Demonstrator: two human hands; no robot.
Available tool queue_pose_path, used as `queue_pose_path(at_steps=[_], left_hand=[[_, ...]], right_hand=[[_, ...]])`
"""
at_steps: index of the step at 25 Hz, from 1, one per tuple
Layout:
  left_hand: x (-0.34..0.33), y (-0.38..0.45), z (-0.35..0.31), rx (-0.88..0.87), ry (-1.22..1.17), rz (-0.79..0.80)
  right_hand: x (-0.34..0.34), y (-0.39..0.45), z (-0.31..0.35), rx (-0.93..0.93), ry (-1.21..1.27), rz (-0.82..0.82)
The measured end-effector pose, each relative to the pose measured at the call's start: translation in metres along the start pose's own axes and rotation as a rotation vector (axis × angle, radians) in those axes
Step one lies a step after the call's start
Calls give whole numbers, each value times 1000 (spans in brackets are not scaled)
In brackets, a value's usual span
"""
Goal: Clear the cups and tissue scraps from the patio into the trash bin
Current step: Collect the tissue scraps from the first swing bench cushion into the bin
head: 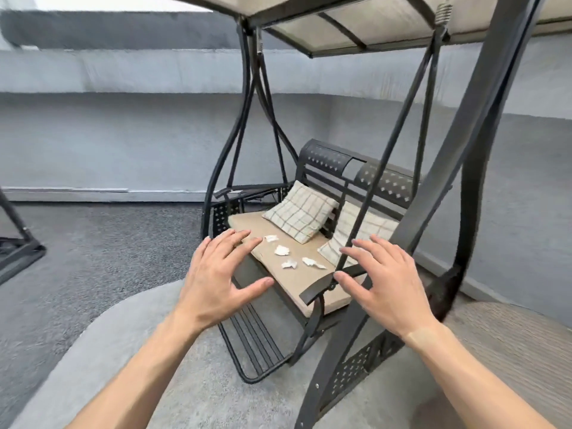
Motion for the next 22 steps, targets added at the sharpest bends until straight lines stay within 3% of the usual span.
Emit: queue_pose_path(at_steps=[10,22], left_hand=[[86,-67,196,182,82,-71],[80,-13,368,198,57,-69]], right_hand=[[-93,124,180,175,79,19],[-193,258,236,100,50,53]])
Point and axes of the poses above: each hand's wrist, its own y-axis towards the middle knuckle, its own x-axis out of the back of the hand, z = x × y, the point moved 10 cm from there along y, towards the middle knuckle, and after that the axes turned 14 degrees about z, right-handed, at the moved point
